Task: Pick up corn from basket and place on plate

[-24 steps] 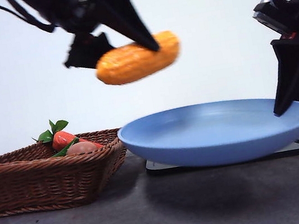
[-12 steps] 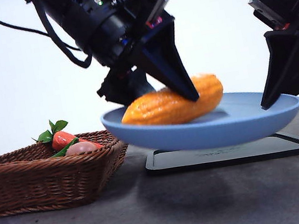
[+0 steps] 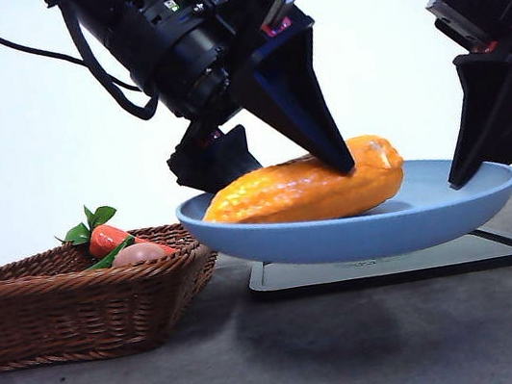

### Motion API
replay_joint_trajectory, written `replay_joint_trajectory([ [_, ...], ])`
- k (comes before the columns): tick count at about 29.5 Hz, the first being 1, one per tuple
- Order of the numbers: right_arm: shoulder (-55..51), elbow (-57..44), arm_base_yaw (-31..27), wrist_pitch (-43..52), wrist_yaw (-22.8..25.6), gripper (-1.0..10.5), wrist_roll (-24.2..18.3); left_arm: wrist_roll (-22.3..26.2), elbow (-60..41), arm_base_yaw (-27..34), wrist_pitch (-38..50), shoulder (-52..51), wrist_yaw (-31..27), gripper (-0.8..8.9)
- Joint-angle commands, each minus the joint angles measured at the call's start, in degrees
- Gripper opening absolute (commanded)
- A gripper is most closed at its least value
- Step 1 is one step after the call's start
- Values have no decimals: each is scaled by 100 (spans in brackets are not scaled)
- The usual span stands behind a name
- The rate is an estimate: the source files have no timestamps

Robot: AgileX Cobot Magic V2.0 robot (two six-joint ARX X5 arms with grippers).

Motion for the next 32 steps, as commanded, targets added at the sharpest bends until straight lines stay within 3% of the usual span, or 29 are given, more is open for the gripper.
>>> replay_joint_trajectory([
  [1,63,120,11,61,-74,2,57,-50,144,-50,9,-125,4,381],
  [14,68,120,-162,262,-24,2,61,-42,918,105,-332,-772,4,379],
  [22,144,240,-667,645,238,2,101,-22,1797,345,-702,-1056,4,378],
  [32,2258,2190,-994,520,234,2,236,-68,1836,345,-750,-1272,4,378],
])
